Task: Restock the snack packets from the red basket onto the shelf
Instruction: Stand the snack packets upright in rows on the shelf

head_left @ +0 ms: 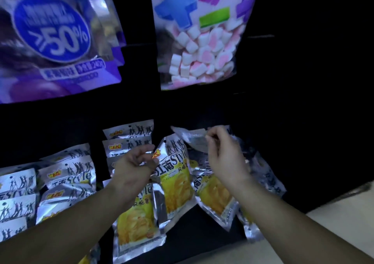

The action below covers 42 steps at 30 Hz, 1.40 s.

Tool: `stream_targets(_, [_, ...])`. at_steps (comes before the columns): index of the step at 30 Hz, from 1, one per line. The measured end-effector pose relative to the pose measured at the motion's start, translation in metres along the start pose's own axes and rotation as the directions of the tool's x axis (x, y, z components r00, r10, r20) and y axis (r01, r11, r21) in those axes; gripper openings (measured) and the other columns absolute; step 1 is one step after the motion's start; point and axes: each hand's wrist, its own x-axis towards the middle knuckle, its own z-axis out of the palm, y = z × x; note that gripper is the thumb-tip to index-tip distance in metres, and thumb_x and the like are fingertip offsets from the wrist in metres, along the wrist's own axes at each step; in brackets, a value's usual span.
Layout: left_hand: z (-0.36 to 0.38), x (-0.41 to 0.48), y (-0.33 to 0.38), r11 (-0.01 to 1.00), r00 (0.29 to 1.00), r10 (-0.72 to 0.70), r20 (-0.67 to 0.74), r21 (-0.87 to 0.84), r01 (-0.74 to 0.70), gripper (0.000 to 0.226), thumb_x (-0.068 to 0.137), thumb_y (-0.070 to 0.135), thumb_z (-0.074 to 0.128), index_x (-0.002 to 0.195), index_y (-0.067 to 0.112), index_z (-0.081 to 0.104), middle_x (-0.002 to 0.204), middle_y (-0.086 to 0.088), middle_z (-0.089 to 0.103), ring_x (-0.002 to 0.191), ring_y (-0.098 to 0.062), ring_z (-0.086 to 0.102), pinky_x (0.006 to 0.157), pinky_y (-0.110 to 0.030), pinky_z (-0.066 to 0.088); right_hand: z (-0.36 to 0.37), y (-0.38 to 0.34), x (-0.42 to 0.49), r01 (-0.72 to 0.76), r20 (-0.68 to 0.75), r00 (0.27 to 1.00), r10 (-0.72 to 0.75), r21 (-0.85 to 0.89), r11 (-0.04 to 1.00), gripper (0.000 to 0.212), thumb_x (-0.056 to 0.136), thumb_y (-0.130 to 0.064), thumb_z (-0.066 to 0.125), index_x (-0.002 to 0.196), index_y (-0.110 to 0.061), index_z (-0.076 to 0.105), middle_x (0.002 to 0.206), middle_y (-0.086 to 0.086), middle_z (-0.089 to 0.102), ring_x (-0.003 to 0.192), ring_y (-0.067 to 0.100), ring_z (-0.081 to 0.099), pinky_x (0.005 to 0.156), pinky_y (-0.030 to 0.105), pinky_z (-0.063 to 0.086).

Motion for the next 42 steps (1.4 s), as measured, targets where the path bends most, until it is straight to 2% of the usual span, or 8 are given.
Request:
stream_targets(8, [0.021, -0.026, 0.011, 0.999, 0.999, 0.027, 0.044, 0.025, -0.029, 0.033, 0.095, 0.004, 0.069, 0.126, 0.016, 0.064, 0.112, -0.027, 0.063, 0.083, -0.027, 0.064, 0.072, -0.037, 0.063, -0.067, 0.006, -0.038, 0.238, 0.07, 0.971, -0.227, -0.253, 0.938, 0.006, 0.101, -0.005, 0.054, 0.1, -0.009, 0.057, 0.111, 0.002, 0.058, 0.116, 0.021, 0.052, 0.095, 0.03, 0.044])
stream_targets(13, [0.037, -0.03, 0.007, 0.998, 0.996, 0.03, 0.084, 0.051, -0.035, 0.034, 0.095, 0.002, 0.068, 0.128, 0.012, 0.063, 0.114, -0.026, 0.063, 0.067, -0.014, 0.064, 0.052, -0.029, 0.06, -0.096, 0.054, -0.075, 0.053, 0.338, 0.917, 0.213, -0.633, 0.773, 0.026, 0.08, -0.023, 0.053, 0.106, -0.023, 0.059, 0.117, -0.002, 0.058, 0.132, 0.022, 0.05, 0.094, 0.032, 0.046])
stream_targets(18, [0.044, -0.024, 0.002, 0.998, 0.995, 0.006, 0.104, 0.061, -0.013, 0.032, 0.096, 0.008, 0.07, 0.125, 0.02, 0.065, 0.108, -0.012, 0.068, 0.054, -0.012, 0.066, 0.067, -0.056, 0.063, -0.088, 0.04, -0.076, -0.024, 0.371, 0.746, 0.554, -0.815, 0.579, 0.04, 0.085, -0.044, 0.054, 0.122, -0.028, 0.055, 0.124, 0.0, 0.063, 0.121, 0.025, 0.056, 0.097, 0.036, 0.045])
stream_targets(22, [0.043, -0.02, -0.002, 0.998, 0.994, 0.011, 0.11, 0.061, -0.018, 0.035, 0.096, 0.005, 0.068, 0.129, 0.014, 0.063, 0.111, -0.014, 0.068, 0.065, -0.019, 0.065, 0.052, -0.028, 0.057, -0.079, 0.054, -0.073, -0.012, 0.35, 0.789, 0.506, -0.813, 0.582, 0.049, 0.091, -0.054, 0.044, 0.138, -0.038, 0.045, 0.143, 0.004, 0.041, 0.135, 0.028, 0.039, 0.102, 0.043, 0.047])
stream_targets(25, [0.041, -0.02, -0.007, 0.997, 0.993, 0.01, 0.115, 0.07, -0.018, 0.033, 0.096, 0.002, 0.067, 0.127, 0.013, 0.063, 0.099, -0.012, 0.064, 0.063, -0.012, 0.064, 0.054, -0.029, 0.06, -0.063, 0.074, -0.087, -0.096, 0.451, 0.686, 0.571, -0.723, 0.685, 0.064, 0.082, -0.074, 0.047, 0.142, -0.052, 0.037, 0.161, 0.002, 0.019, 0.146, 0.031, 0.028, 0.11, 0.049, 0.042])
stream_targets(28, [0.035, -0.017, -0.016, 0.995, 0.994, 0.007, 0.108, 0.097, -0.017, 0.033, 0.096, 0.002, 0.068, 0.127, 0.013, 0.064, 0.093, -0.017, 0.062, 0.074, -0.014, 0.064, 0.082, -0.042, 0.063, -0.042, 0.093, -0.11, -0.046, 0.53, 0.576, 0.622, -0.739, 0.672, 0.091, 0.07, -0.081, 0.056, 0.15, -0.049, 0.025, 0.167, 0.003, -0.016, 0.154, 0.038, -0.002, 0.114, 0.057, 0.035])
stream_targets(34, [0.036, -0.015, -0.024, 0.997, 0.995, -0.024, 0.098, 0.07, 0.018, 0.032, 0.095, 0.002, 0.069, 0.124, 0.014, 0.066, 0.089, -0.011, 0.06, 0.075, -0.015, 0.065, 0.055, -0.028, 0.061, -0.04, 0.118, -0.105, -0.034, 0.449, 0.711, 0.541, -0.747, 0.664, 0.09, 0.091, -0.054, 0.056, 0.154, -0.052, -0.008, 0.162, -0.002, -0.036, 0.153, 0.028, -0.021, 0.117, 0.059, 0.03])
stream_targets(42, [0.043, -0.017, -0.032, 0.998, 0.99, -0.067, 0.122, 0.028, 0.064, 0.028, 0.095, 0.0, 0.068, 0.119, 0.015, 0.067, 0.102, -0.008, 0.067, 0.081, -0.019, 0.064, 0.051, -0.026, 0.058, -0.046, 0.139, -0.07, -0.298, 0.315, 0.786, 0.531, -0.561, 0.773, 0.071, 0.099, -0.047, 0.054, 0.154, -0.057, 0.011, 0.169, -0.004, -0.014, 0.155, 0.026, -0.01, 0.124, 0.053, 0.015])
